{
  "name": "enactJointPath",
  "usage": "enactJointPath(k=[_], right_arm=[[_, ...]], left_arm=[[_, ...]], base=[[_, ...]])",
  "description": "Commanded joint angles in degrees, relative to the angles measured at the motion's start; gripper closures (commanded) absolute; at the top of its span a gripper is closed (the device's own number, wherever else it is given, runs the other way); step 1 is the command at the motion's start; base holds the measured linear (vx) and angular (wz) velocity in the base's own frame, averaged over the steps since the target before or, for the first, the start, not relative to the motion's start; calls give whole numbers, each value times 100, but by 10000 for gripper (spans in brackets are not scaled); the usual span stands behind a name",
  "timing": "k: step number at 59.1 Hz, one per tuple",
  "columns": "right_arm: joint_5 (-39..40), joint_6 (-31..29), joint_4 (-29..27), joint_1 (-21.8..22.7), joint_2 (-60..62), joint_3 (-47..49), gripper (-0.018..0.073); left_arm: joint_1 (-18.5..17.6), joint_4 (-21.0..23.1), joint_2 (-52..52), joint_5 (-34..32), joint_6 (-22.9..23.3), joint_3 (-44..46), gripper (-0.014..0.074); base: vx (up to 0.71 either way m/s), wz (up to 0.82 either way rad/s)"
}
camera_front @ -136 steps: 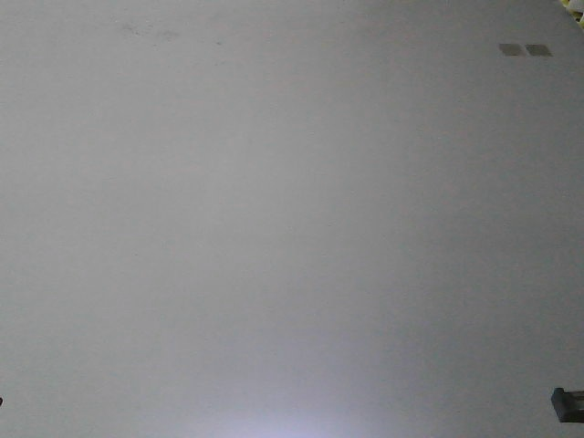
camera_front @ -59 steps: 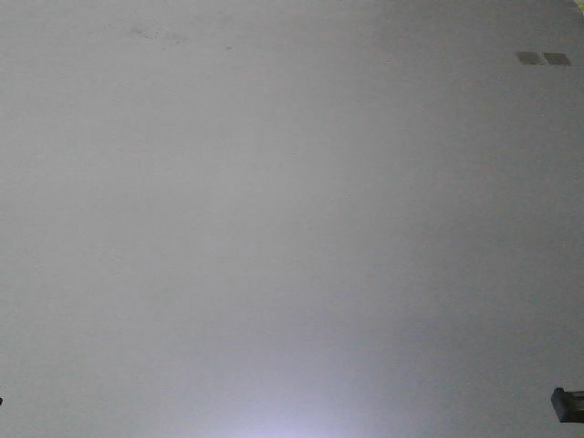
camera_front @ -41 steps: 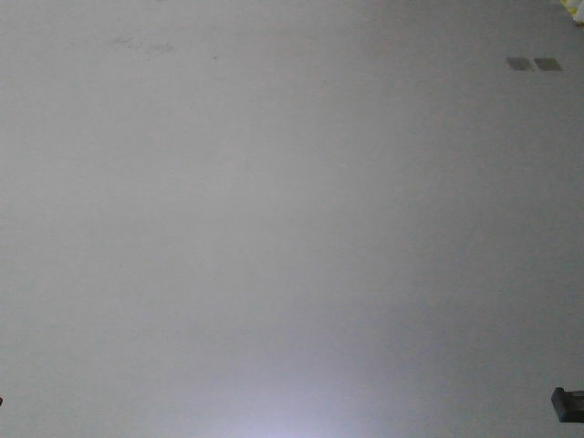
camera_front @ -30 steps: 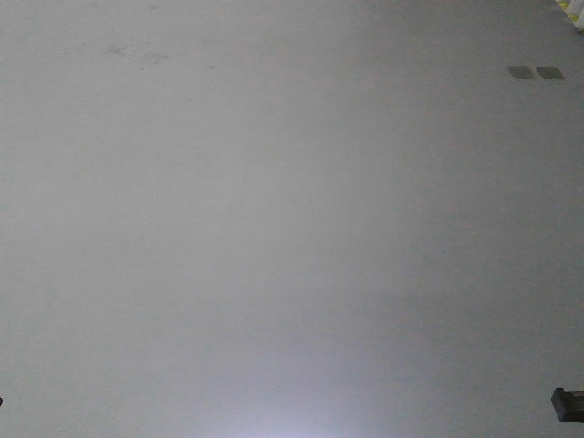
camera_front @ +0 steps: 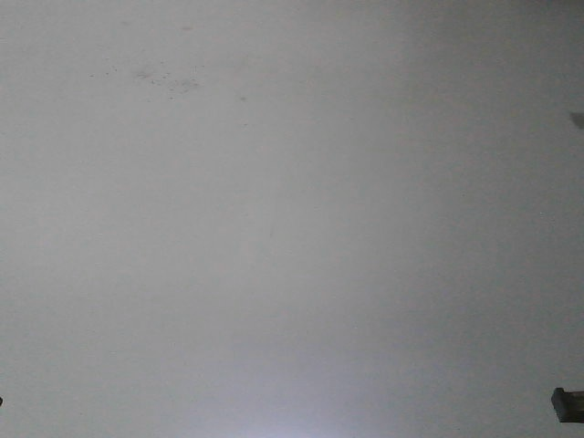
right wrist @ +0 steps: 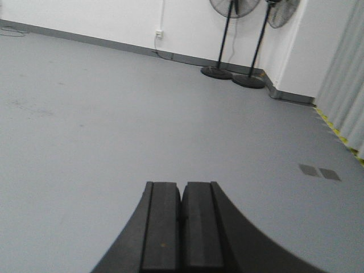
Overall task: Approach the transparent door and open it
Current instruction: 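Drive the base across the grey floor toward the glass door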
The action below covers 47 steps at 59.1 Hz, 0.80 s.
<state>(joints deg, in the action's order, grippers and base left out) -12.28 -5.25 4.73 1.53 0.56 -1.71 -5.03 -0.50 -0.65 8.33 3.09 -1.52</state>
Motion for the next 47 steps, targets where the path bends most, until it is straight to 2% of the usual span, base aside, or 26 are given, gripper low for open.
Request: enactJointPath(k=[1,47], right_arm=[[481,-12,52,20,87,-83,567],[476,-12,52,20,87,-83,567]], left_arm=[[-20,50,-15,-479,39,-164,602],[-20,50,-15,-479,39,-164,602]], base=[[60,29],[60,40]])
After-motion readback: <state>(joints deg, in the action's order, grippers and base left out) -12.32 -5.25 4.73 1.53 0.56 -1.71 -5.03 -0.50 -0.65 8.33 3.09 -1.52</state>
